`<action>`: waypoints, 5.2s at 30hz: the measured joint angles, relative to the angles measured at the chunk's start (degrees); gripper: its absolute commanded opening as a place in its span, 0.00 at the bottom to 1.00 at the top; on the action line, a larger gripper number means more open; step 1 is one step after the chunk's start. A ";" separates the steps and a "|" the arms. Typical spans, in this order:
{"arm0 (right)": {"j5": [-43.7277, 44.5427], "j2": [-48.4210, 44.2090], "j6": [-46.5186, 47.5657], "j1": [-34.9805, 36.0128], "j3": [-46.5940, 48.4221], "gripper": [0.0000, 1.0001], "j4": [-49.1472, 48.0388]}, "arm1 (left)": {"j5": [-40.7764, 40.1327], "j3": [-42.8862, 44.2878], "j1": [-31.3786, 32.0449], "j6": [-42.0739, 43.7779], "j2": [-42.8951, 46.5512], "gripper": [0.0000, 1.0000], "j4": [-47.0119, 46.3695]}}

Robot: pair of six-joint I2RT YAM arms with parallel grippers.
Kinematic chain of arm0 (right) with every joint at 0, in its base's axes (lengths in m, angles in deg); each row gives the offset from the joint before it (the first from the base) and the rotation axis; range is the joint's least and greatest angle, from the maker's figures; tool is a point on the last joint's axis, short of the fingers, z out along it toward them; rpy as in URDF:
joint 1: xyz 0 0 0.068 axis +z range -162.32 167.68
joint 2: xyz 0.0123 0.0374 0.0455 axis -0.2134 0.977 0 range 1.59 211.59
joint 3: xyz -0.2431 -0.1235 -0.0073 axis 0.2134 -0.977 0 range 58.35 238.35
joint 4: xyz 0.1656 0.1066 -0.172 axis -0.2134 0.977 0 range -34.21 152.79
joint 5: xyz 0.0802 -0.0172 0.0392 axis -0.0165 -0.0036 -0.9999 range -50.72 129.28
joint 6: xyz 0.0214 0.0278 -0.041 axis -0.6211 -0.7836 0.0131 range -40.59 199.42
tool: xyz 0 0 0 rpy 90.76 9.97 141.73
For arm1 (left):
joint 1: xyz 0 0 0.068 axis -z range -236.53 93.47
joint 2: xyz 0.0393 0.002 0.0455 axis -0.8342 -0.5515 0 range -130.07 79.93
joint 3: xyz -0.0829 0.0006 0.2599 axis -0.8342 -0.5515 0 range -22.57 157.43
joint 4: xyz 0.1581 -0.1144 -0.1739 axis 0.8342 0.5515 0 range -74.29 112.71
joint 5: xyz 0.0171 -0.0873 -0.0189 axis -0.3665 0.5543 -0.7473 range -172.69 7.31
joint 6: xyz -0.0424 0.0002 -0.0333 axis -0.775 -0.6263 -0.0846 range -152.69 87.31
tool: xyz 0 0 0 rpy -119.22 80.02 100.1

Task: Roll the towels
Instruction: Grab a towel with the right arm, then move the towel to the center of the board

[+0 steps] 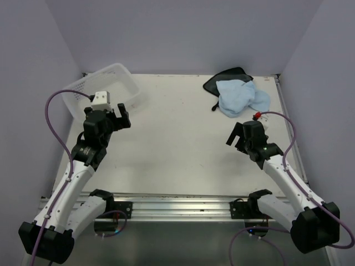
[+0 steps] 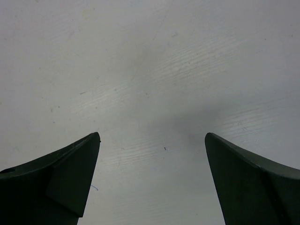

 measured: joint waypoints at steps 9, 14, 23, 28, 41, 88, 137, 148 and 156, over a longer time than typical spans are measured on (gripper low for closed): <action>0.09 -6.34 0.72 0.00 -1.46 0.99 -2.23 | 0.04 -0.02 0.00 0.00 0.00 0.99 0.00; 1.36 -4.85 1.90 0.00 -1.92 0.99 -3.69 | 0.39 -0.02 0.00 -0.02 0.09 1.00 0.00; 4.79 9.20 5.77 0.00 6.95 0.88 -7.78 | 0.94 0.00 0.00 0.00 0.09 1.00 0.00; 5.05 21.38 6.82 0.00 17.51 0.82 -11.63 | 1.33 0.00 0.00 0.00 0.13 0.99 -0.02; 8.15 53.79 11.72 -0.20 43.87 0.50 -14.43 | 5.35 -0.02 0.02 -0.07 0.20 1.00 -0.33; 4.48 68.85 16.24 -4.07 60.19 0.05 -1.86 | 7.13 -0.61 0.28 -0.07 0.11 1.00 -0.52; -53.62 17.79 0.68 7.45 33.16 0.00 -14.21 | 5.77 -0.61 0.37 -0.02 -0.39 1.00 -0.48; -27.39 23.28 4.70 7.19 30.58 0.05 -2.54 | 6.80 -0.61 0.37 -0.02 -1.20 1.00 -0.48; -2.95 24.63 8.15 6.12 28.74 0.65 4.15 | 9.16 -0.61 0.39 -0.04 -2.10 1.00 -0.57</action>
